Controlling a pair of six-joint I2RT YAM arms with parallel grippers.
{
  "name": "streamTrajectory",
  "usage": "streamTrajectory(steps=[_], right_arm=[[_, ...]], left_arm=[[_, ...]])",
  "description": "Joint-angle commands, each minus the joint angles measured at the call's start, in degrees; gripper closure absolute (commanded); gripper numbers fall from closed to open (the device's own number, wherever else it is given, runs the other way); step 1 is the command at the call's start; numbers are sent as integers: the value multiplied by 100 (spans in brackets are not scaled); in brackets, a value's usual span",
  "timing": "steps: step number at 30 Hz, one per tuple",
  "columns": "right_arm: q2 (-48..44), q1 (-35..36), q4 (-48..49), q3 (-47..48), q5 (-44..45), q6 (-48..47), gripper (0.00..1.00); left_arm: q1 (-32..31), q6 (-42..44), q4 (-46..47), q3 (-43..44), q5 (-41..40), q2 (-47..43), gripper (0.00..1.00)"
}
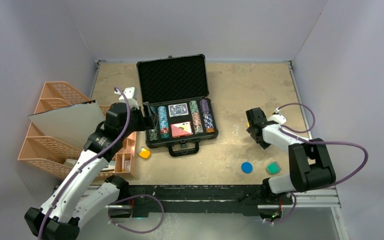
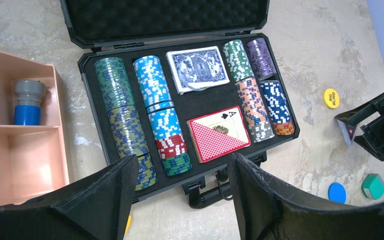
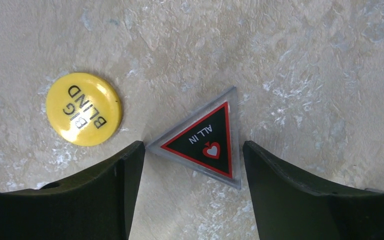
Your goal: Pack up texas hold em set
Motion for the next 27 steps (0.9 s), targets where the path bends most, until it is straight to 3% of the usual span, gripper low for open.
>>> streamTrajectory(steps=[1,6,17,22,27], right_arm=[[64,-12,-229,-104,75,50,28],[-14,-13,-229,-93,161,-75,35],[-1051,124,-177,122,-131,-910,35],[-1488,1035,-30,442,-158,-958,36],[-1340,1909,1139,710,-1313,-1655,36]], left_arm=[[39,-100,238,-8,125,-4,31],[39,-85,228,1,118,33,32],[39,-48,157,76,7,48,32],[39,50,26,237,-162,6,32],[39,102,-40,616,-147,-5,32]])
